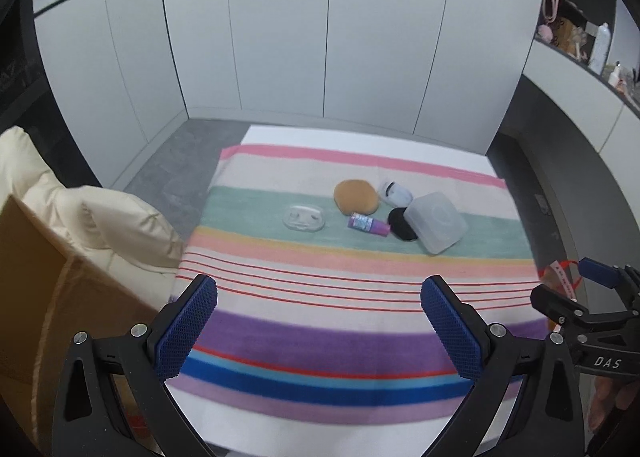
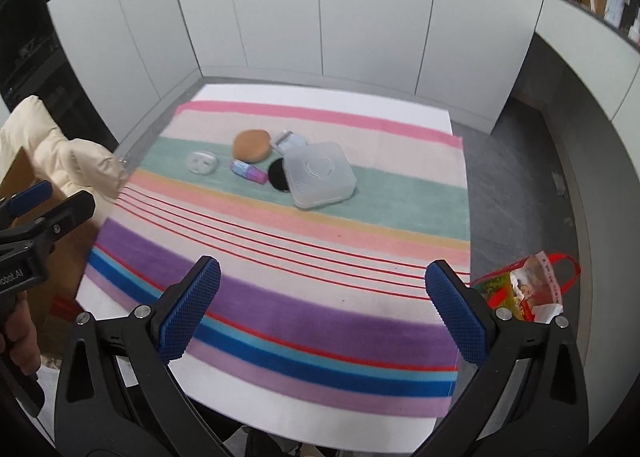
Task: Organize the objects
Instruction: 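Grasp the clear square case with the right tool while the left tool grasps the clear oval case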
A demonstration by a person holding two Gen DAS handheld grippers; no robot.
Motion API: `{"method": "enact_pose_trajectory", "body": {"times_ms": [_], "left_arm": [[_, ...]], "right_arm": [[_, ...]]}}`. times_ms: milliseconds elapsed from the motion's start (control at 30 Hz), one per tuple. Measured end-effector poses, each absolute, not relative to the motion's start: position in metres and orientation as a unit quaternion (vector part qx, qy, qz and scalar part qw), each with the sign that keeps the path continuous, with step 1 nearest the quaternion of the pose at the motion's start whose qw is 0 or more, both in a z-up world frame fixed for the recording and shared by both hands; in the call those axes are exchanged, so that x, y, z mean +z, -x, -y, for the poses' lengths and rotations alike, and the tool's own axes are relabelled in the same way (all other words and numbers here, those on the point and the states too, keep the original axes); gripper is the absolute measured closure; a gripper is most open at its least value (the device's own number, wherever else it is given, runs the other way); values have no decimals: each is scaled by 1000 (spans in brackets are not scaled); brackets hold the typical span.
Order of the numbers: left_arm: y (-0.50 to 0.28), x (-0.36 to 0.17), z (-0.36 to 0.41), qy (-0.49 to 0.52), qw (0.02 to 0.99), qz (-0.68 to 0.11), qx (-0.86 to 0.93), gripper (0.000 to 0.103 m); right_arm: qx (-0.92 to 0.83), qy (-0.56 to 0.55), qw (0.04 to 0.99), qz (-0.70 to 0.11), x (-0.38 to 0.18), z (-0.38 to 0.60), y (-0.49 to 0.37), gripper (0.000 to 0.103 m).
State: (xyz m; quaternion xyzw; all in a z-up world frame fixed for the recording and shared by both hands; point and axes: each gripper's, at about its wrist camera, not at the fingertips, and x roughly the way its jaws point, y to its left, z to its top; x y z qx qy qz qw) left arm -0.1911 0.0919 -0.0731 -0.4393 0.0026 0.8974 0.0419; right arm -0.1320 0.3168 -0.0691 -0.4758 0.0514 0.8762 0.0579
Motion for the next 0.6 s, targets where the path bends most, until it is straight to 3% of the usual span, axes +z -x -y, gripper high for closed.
{"method": "enact_pose_trajectory", "body": {"times_ms": [333, 600], "left_arm": [[255, -143, -94, 474, 22, -6, 880, 9], [305, -201, -94, 499, 7, -2, 866, 21]], "right_arm": [[865, 498, 37, -42, -131, -336, 193, 0], [860, 507, 17, -54, -182, -345, 244, 0]]}}
